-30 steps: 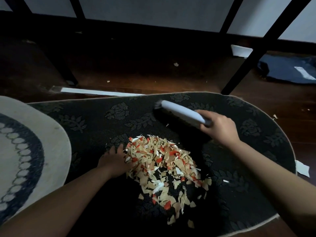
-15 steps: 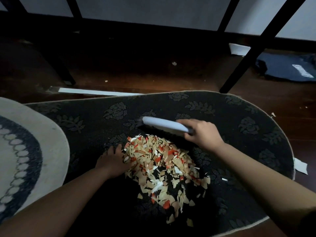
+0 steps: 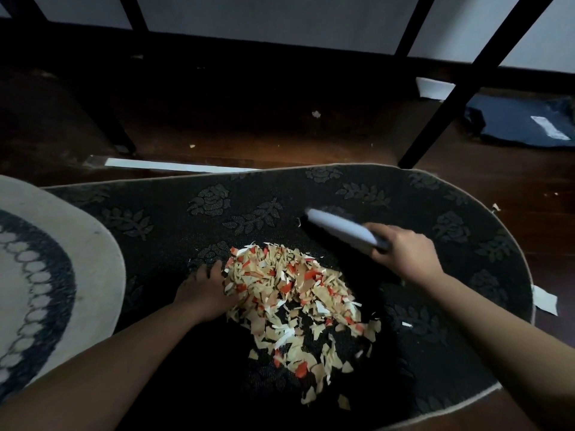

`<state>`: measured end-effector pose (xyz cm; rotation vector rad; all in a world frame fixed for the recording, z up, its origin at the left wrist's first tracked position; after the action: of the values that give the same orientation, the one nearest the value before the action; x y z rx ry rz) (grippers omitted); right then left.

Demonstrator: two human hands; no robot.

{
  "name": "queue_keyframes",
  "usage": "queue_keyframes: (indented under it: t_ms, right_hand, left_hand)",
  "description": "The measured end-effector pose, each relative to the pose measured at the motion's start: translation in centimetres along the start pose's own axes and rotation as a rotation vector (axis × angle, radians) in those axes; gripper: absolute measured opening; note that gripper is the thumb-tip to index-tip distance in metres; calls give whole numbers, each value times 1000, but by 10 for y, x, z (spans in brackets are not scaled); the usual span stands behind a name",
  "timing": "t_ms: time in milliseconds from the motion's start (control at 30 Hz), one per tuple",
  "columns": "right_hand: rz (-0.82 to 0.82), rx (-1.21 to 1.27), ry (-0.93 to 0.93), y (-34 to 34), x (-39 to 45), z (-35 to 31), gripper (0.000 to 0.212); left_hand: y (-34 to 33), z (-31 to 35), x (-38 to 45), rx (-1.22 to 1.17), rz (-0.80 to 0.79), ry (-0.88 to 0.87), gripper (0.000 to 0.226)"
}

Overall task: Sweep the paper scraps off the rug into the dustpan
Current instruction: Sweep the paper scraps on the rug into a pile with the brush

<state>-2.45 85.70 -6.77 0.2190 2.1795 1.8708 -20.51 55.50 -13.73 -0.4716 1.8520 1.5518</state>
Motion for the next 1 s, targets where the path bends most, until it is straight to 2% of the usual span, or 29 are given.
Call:
queue_keyframes:
  t_ms: [133,300,433,600,667,833,1000]
  right_hand:
    - [-74,26,172,-2,-2,-18,47]
    - [65,71,210,16,-9,-16,50]
    - [151,93,102,25,-12,-4,51]
    - [135,64,-94,14,-7,11,49]
    - [84,31,-110,7,-2,9,48]
    - [-57,-51,90,-6,15,-21,48]
    - [-76,13,223,-5,18,-26,49]
  left_hand:
    - [0,1,0,-2,6,5,96]
    - [0,1,-2,10,0,-3,95]
    - [1,2,-1,23,-7,-3,95]
    - [1,4,-3,22,5,-11,95]
    - [0,3,-2,24,8,-11,95]
    - [1,3,-1,25,3,-16,95]
    - [0,3,-2,33,2,-20,95]
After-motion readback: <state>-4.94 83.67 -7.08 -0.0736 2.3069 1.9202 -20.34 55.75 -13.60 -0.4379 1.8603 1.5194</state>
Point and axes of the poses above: each hand's wrist, its own x-axis towards the middle knuckle, its own y-axis out of the back of the hand, z = x × y, the point moved 2 cm from there along x, towards the middle knuckle, and after that the axes turned 14 degrees about y, right-handed, at the moved point
